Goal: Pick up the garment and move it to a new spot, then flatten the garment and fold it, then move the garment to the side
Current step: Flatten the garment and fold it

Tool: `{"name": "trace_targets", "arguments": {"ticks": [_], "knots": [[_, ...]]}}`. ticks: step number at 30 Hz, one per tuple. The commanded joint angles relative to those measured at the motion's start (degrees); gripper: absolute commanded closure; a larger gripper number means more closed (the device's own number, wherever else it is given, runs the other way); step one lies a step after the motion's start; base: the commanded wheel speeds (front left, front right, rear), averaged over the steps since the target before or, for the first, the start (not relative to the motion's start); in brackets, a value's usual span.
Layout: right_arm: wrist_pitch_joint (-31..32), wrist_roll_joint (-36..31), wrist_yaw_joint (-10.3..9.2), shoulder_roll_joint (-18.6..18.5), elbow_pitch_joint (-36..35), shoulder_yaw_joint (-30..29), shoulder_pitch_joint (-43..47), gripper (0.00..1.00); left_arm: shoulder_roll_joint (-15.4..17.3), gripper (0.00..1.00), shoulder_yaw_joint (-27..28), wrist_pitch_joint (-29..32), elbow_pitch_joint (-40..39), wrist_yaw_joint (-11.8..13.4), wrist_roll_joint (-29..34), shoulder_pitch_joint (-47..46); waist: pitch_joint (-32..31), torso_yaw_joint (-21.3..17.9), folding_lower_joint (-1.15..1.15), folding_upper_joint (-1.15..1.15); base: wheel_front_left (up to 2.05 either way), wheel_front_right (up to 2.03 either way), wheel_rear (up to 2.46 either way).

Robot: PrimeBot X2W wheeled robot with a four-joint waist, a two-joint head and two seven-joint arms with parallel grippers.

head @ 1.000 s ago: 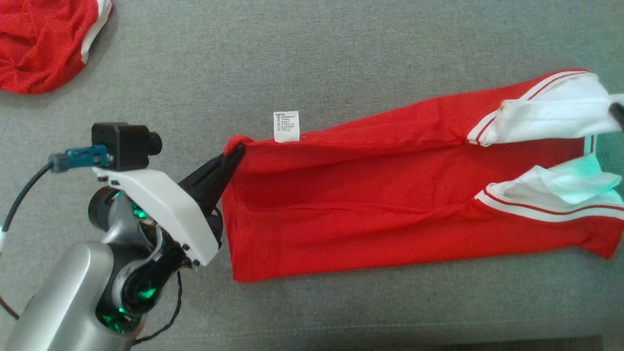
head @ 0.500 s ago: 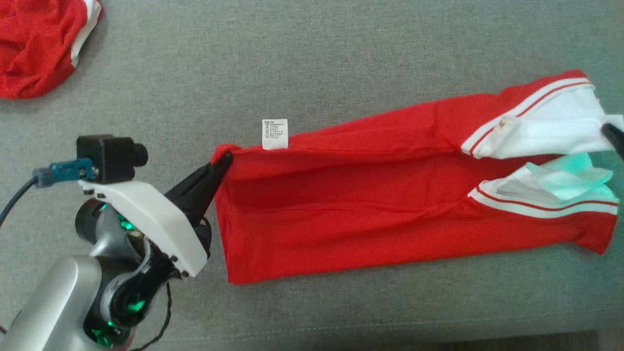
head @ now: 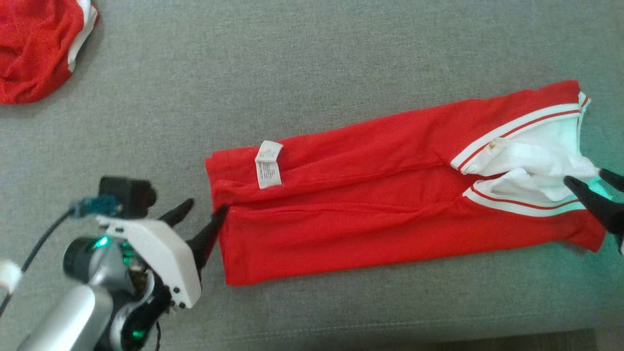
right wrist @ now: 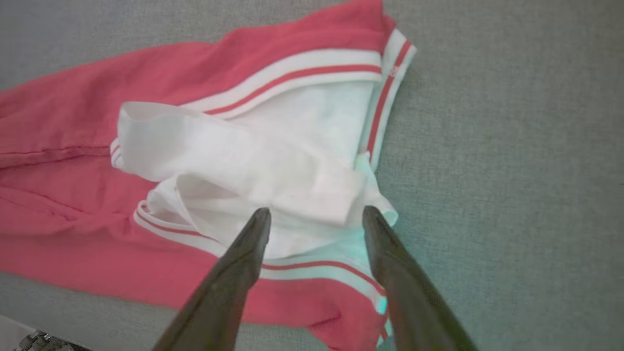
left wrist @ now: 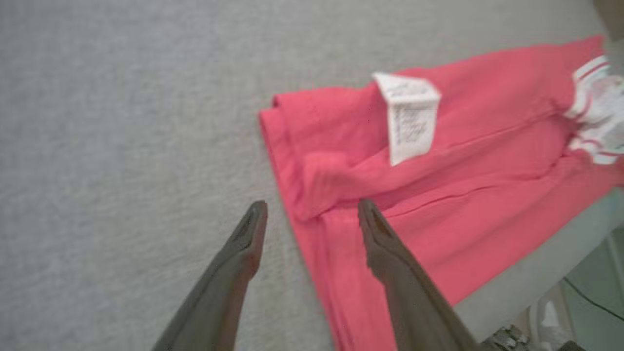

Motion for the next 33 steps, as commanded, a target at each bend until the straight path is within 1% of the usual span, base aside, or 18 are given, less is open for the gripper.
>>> {"name": "trace_targets", "arguments": {"ticks": [1, 3, 5, 6, 8, 12, 14, 16, 19, 24, 27, 33], "knots": [[0.3, -0.6, -0.04, -1.8, -1.3, -1.3, 0.9, 0.00, 0.9, 0.00, 3.2, -2.2, -1.6, 1.2, 1.1, -1.2, -0.3, 0.1, 0.00, 0.00, 0.00, 0.00, 0.00], [0.8, -0.8, -0.04, -0.5, -0.6, -3.5, 0.2, 0.00, -0.7, 0.00, 4.3, -7.9, -0.8, 3.1, 4.2, -1.2, -0.7, 0.2, 0.00, 0.00, 0.00, 0.00, 0.00], [0.4, -2.5, -0.04, 1.9, 0.7, -7.2, -1.8, 0.00, -2.7, 0.00, 5.3, -15.2, 0.3, 4.7, 7.4, -1.0, -0.8, 0.2, 0.00, 0.00, 0.00, 0.00, 0.00], [0.6, -3.5, -0.04, 3.2, 1.5, -8.3, -2.9, 0.00, -3.5, 0.00, 5.4, -18.5, 1.0, 5.0, 8.8, -0.8, -0.9, 0.2, 0.00, 0.00, 0.00, 0.00, 0.00], [1.4, -5.0, -0.04, 6.6, 3.3, -10.3, -5.5, 0.00, -6.6, 0.00, 5.8, -25.3, 2.2, 5.4, 9.7, -0.3, -0.9, 0.4, 0.00, 0.00, 0.00, 0.00, 0.00], [2.8, -8.9, -0.04, 13.8, 6.7, -12.7, -10.5, 0.00, -11.2, 0.00, 4.5, -34.2, 5.7, 4.9, 10.9, 0.4, -0.7, 1.3, 0.00, 0.00, 0.00, 0.00, 0.00], [4.4, -10.9, -0.04, 15.4, 7.2, -11.7, -10.9, 0.00, -12.8, 0.00, 3.4, -37.1, 7.9, 4.5, 11.7, 0.5, -0.7, 2.0, 0.00, 0.00, 0.00, 0.00, 0.00], [6.0, -12.6, -0.04, 15.8, 6.9, -10.2, -10.1, 0.00, -14.6, 0.00, 2.9, -39.0, 9.4, 4.0, 11.7, 0.6, -0.7, 2.6, 0.00, 0.00, 0.00, 0.00, 0.00], [8.4, -13.8, -0.04, 15.0, 6.1, -8.4, -7.8, 0.00, -16.2, 0.00, 2.5, -40.6, 10.9, 3.4, 12.6, 1.1, -0.8, 3.3, 0.00, 0.00, 0.00, 0.00, 0.00], [10.1, -15.0, -0.04, 13.5, 5.7, -7.8, -5.9, 0.00, -17.3, 0.00, 2.8, -41.3, 12.0, 2.4, 13.8, 1.8, -1.0, 3.9, 0.00, 0.00, 0.00, 0.00, 0.00], [10.5, -16.1, -0.04, 13.6, 7.0, -7.7, -6.2, 0.00, -18.1, 0.00, 2.8, -41.5, 12.9, 1.5, 14.9, 1.6, -0.9, 4.4, 0.00, 0.00, 0.00, 0.00, 0.00], [11.4, -17.9, -0.04, 15.2, 11.4, -8.1, -8.2, 0.00, -20.8, 0.00, 3.8, -41.5, 13.0, -0.7, 17.1, 1.1, -0.6, 5.8, 0.00, 0.00, 0.00, 0.00, 0.00]]}}
